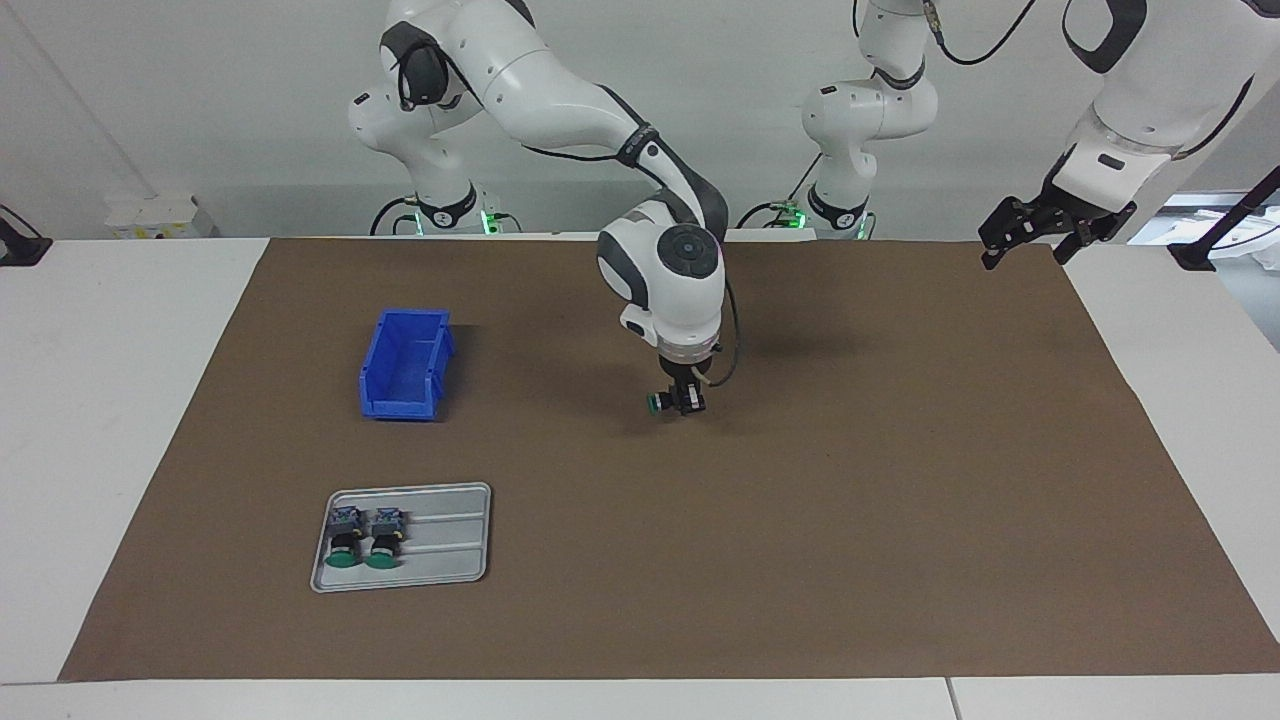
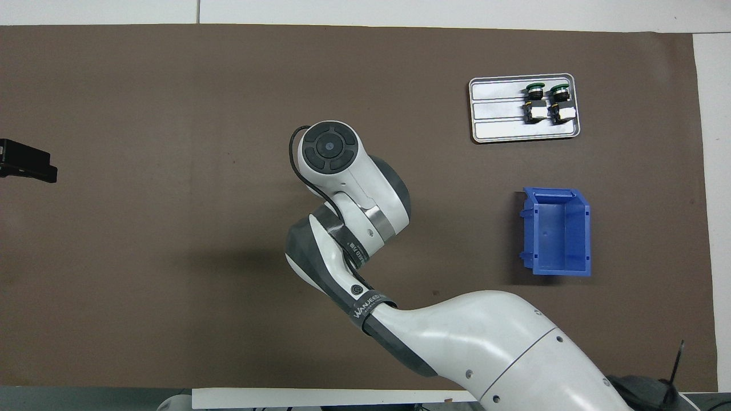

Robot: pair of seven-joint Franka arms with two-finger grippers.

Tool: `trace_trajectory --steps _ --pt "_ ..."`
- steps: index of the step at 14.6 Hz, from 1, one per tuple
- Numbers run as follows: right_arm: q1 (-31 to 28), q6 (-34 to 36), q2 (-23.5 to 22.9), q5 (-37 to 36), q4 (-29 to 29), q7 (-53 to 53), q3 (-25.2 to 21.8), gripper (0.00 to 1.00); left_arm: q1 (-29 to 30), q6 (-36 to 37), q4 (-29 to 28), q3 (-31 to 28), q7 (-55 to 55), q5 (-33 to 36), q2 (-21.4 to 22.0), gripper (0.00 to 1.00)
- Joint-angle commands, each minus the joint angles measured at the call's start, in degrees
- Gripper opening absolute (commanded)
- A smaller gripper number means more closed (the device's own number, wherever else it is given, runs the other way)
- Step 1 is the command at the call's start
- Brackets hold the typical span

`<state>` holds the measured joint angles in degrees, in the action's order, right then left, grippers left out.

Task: Place and press button with both arms
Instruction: 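Carry the green button with the right gripper to the table center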

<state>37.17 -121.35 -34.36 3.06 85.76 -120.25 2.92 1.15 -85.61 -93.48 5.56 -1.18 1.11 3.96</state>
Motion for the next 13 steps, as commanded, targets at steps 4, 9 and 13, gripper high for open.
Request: trace_trajectory --steps 4,9,13 --pt "-0.17 -3.97 0.44 0.46 3.79 -2.97 0.25 0.09 -0.27 -0.79 -2.59 -0.28 -0.58 0.21 1.84 1.0" --pt "-0.08 -6.44 0.88 0.46 6.71 -2.98 0.25 0.13 -0.27 -1.22 -2.76 -0.28 -0.93 0.21 1.84 1.0" --pt "0.01 -5.05 1.31 -0.68 5.22 -1.92 0.25 0.99 -0.09 -1.49 -3.11 -0.28 -1.11 0.21 2.1 1.0"
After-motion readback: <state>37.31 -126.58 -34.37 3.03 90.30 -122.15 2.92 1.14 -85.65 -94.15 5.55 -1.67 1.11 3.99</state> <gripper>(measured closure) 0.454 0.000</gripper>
